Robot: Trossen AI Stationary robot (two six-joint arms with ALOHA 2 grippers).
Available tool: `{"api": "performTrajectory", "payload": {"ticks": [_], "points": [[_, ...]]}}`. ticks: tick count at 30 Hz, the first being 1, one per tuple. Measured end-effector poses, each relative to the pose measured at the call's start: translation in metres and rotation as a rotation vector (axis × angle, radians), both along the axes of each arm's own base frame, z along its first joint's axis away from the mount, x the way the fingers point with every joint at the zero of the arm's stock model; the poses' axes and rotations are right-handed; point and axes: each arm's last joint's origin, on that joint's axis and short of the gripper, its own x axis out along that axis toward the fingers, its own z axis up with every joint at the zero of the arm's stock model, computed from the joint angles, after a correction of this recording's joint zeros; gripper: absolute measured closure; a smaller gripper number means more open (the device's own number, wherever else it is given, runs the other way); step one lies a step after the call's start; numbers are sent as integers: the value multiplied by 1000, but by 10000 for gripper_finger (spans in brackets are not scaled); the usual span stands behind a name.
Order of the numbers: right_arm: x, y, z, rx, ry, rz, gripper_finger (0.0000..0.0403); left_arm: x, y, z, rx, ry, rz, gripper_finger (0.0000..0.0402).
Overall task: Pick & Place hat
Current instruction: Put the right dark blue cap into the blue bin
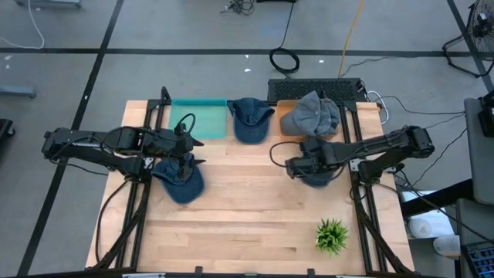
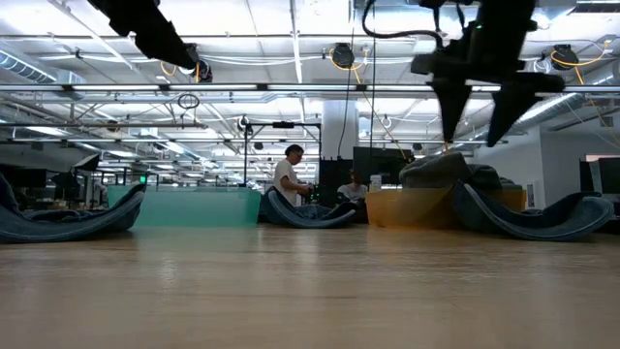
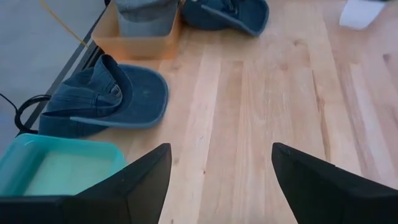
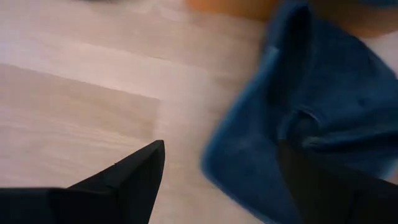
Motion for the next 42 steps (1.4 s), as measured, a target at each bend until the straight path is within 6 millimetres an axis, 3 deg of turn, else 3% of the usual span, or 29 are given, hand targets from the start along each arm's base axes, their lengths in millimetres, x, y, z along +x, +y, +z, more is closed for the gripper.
{"api": "performTrajectory", "payload": {"ticks": [4, 11, 19, 24, 29, 37, 42], "points": [[12, -10, -2, 6, -73, -32, 108, -2, 0, -3, 10, 42, -7, 127], [26, -23, -35, 64, 86, -87, 108, -4, 0, -6, 5, 75, -4, 133], [30, -19, -72, 69, 330, -140, 108, -6, 0, -7, -4, 95, 4, 116], [35, -18, -87, 95, 372, -99, 120, -6, 0, -7, -3, 100, 3, 108], [37, -17, -90, 119, 384, -78, 180, -7, 0, -8, -8, 113, 8, 111], [35, 1, -90, 111, 418, 59, 377, -10, 0, -11, -23, 149, 22, 128], [33, 32, -86, 110, 396, 114, 390, -11, 0, -12, -38, 155, 35, 123]]}}
